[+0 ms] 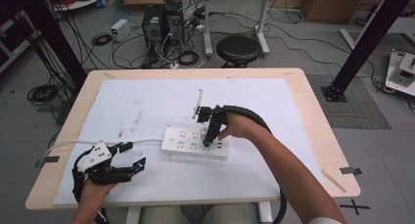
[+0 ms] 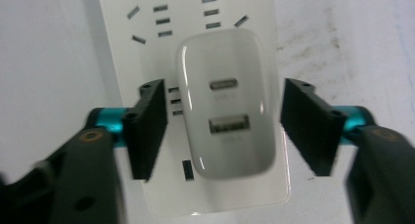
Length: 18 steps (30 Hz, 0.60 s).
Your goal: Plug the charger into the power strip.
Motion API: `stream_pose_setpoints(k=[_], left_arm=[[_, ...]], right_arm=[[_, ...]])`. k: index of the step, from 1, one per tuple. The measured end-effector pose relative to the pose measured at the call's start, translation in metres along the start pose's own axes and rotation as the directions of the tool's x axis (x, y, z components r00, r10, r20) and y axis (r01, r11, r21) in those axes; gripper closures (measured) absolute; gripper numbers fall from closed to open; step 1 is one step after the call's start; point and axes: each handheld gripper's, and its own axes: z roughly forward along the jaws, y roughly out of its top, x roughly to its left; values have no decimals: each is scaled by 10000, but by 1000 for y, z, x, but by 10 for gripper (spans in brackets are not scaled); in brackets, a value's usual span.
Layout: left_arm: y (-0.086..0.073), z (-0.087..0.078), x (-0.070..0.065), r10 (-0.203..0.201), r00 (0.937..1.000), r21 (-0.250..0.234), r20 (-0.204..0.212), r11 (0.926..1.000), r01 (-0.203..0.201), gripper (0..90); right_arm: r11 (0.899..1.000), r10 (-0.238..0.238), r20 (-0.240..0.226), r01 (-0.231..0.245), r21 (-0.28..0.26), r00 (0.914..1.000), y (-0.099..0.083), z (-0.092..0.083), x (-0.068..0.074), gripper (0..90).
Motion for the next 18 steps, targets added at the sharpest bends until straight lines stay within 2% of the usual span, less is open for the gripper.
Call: stream_pose_setpoints(k=[2,5,7,9,11,12,13,14,16,18], left_arm=[[1,0,1,-20,10000,-38,-9,10000,20,241],[2,1,1,-9,10000,-102,-11,9999,9,241],[2,2,0,-35,10000,-119,0,9999,35,241],[3,2,-1,-32,10000,-131,31,9999,33,241],[3,3,-1,9,10000,-112,53,9999,-8,241],[4,3,-1,9,10000,-106,59,9999,-8,241],[4,3,-1,6,10000,-108,58,9999,-6,241],[4,4,-1,33,10000,-97,65,9999,-32,241],[5,4,-1,-8,10000,-121,82,9999,9,241],[6,4,-1,-3,10000,-129,89,9999,4,241]], right_arm=[[9962,559,-105,-565,-667,9984,-8,-6,-3,241],[9887,918,-19,-914,-1185,9958,-18,-17,-5,212],[9787,1140,-14,-1126,-1719,9935,-24,-26,-7,212],[9595,1513,-212,-1520,-2372,9883,-30,-32,-8,212],[9450,1603,-299,-1622,-2839,9866,-37,-36,-7,179],[9386,1609,-157,-1579,-3067,9868,-41,-38,-7,170],[9338,1749,214,-1590,-3206,9843,-44,-39,-6,170],[9260,2017,403,-1771,-3334,9786,-48,-41,-5,169],[9086,2225,516,-1879,-3731,9736,-58,-44,-5,123],[8897,2522,627,-2059,-4075,9656,-69,-46,-4,120]])
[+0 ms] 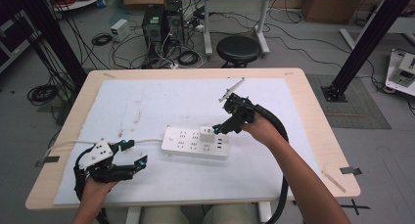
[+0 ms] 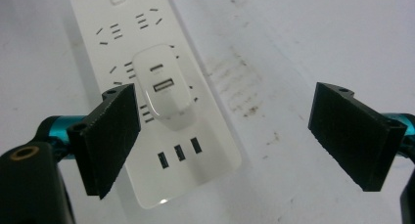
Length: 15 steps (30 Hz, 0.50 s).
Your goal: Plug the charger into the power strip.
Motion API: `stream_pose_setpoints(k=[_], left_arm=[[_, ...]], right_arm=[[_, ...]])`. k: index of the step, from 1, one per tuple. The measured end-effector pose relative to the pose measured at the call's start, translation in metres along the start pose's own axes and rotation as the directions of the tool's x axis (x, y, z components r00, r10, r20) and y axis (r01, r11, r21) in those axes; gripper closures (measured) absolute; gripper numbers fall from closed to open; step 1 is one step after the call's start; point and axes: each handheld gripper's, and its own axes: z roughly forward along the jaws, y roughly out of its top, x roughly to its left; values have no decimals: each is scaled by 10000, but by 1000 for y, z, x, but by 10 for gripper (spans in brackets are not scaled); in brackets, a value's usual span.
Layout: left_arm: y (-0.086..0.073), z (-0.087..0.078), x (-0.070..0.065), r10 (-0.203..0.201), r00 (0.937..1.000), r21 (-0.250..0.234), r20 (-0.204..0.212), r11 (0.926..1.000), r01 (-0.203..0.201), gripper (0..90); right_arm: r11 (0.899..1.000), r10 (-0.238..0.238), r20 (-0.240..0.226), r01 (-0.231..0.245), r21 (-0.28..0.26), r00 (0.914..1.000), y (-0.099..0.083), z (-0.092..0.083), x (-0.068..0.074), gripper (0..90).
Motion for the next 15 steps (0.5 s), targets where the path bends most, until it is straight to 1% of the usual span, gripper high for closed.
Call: stream_pose_setpoints(k=[1,2,3,4,5,6,7,9,10,12,13,15], left_arm=[[0,0,0,4,10000,-24,-12,10000,-4,241],[1,1,0,-4,10000,-31,-16,10000,4,241],[1,1,0,-14,10000,-23,-17,10000,14,241],[1,2,0,-46,10000,-29,6,10000,46,241],[1,2,0,-17,10000,-32,12,10000,17,241],[2,3,0,12,10000,-18,7,10000,-12,241],[2,3,0,13,10000,-25,9,10000,-13,241],[3,4,0,-32,10000,-49,-15,10000,32,241],[3,5,1,-43,10000,-64,-18,10000,43,241],[4,6,1,-107,9999,-111,-66,9999,106,239],[5,7,1,-189,9998,-186,-83,9997,188,239],[6,7,1,-224,9996,-310,-146,9993,220,239]], right_arm=[[9996,122,149,-118,-245,9998,-5,-4,-1,96],[9980,321,209,-309,-553,9993,-11,-7,-3,32],[9956,617,275,-595,-730,9977,-17,-10,-4,9],[9932,773,279,-746,-893,9966,-23,-12,-6,9],[9894,1032,302,-995,-1062,9942,-30,-15,-7,9],[9856,1164,220,-1128,-1258,9930,-38,-18,-9,9],[9807,1363,111,-1334,-1426,9906,-45,-20,-10,9],[9704,1715,166,-1660,-1753,9851,-61,-25,-11,10],[9649,1859,207,-1785,-1926,9824,-68,-27,-11,9],[9514,2167,528,-1988,-2351,9748,-82,-32,-10,10],[9420,2309,669,-2058,-2650,9707,-89,-34,-9,10],[9190,2633,883,-2220,-3258,9607,-103,-39,-7,10]])
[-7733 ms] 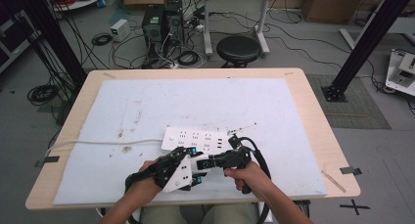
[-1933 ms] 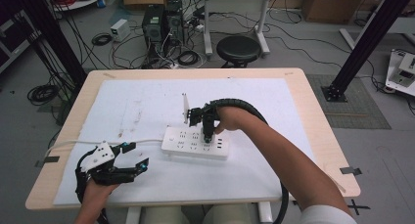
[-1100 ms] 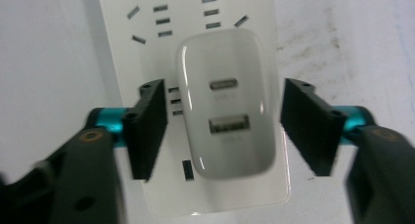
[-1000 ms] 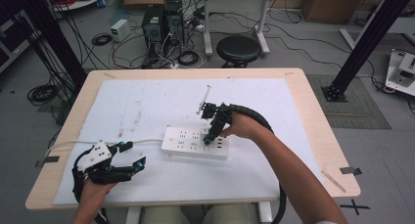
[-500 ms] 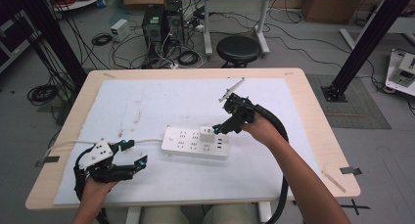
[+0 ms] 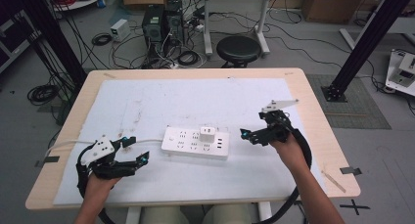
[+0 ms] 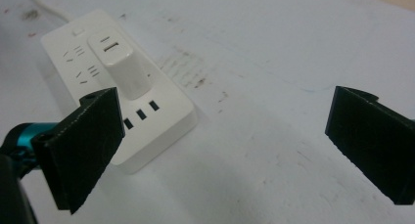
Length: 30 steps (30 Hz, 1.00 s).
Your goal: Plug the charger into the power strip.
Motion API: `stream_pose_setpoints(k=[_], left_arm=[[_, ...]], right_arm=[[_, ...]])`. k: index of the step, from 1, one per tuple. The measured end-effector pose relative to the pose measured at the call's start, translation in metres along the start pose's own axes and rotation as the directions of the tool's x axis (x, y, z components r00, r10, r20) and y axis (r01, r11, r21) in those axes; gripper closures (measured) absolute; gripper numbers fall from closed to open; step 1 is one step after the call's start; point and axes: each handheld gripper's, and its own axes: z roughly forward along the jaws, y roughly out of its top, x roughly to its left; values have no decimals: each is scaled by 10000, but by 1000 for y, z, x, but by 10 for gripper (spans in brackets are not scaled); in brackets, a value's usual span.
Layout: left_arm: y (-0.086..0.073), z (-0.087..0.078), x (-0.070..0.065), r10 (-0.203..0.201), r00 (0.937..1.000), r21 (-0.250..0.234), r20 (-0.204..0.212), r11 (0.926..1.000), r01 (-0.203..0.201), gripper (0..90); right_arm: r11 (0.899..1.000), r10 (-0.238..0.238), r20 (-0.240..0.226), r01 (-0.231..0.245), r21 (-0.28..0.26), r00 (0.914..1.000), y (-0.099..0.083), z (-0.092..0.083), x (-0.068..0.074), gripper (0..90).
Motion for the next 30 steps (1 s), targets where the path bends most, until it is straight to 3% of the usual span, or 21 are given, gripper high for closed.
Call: stream_pose_setpoints(k=[2,5,11,15,24,30], left_arm=[[1,0,0,2,10000,-49,-33,10000,-2,239],[3,2,-1,12,10000,-105,-56,9999,-12,239],[5,3,-2,19,10000,-175,-92,9998,-20,239],[6,4,-1,-41,9998,-257,-176,9997,36,239],[3,3,0,-122,9994,-238,-316,9997,115,239],[4,2,1,-157,9992,-237,-365,9996,148,239]], right_arm=[[9994,162,127,-158,-302,9998,-6,-4,-1,10],[9934,624,347,-588,-985,9974,-29,-15,-6,10],[9832,650,594,-538,-1743,9961,-54,-27,-8,11],[9719,952,776,-757,-2230,9924,-68,-32,-10,11],[9697,964,1100,-684,-2346,9892,-88,-27,-11,11],[9712,897,1111,-622,-2301,9897,-93,-25,-10,11]])
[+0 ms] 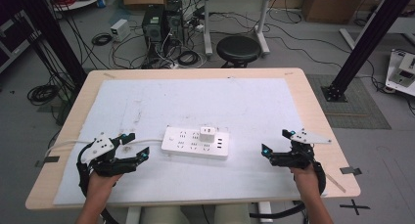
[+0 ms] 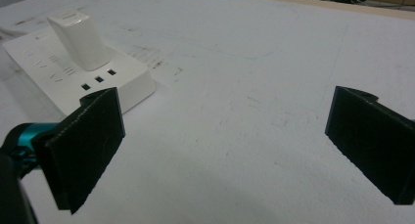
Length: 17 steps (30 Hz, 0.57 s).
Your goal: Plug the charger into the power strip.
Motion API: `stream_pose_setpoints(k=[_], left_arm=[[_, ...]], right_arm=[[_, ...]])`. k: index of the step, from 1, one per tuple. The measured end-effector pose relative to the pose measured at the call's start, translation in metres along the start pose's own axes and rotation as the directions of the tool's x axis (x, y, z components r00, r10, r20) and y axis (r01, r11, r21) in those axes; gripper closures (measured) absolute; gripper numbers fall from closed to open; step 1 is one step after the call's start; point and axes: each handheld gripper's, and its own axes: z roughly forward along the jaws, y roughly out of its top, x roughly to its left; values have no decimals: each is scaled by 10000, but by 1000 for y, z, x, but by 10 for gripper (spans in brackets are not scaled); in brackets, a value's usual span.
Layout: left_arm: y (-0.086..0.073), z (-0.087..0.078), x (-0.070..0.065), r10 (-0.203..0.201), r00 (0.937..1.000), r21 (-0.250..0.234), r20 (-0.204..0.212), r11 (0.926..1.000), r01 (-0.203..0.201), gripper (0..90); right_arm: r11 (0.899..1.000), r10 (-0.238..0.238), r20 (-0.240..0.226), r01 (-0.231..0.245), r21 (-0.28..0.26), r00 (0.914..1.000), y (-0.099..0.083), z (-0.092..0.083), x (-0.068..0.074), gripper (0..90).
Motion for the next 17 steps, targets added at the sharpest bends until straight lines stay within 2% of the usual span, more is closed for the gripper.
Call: stream_pose_setpoints(k=[17], left_arm=[[-1,-1,2,-41,10000,-69,-81,10000,41,239]], right_arm=[[10000,-36,26,36,71,10000,-3,-1,-1,11]])
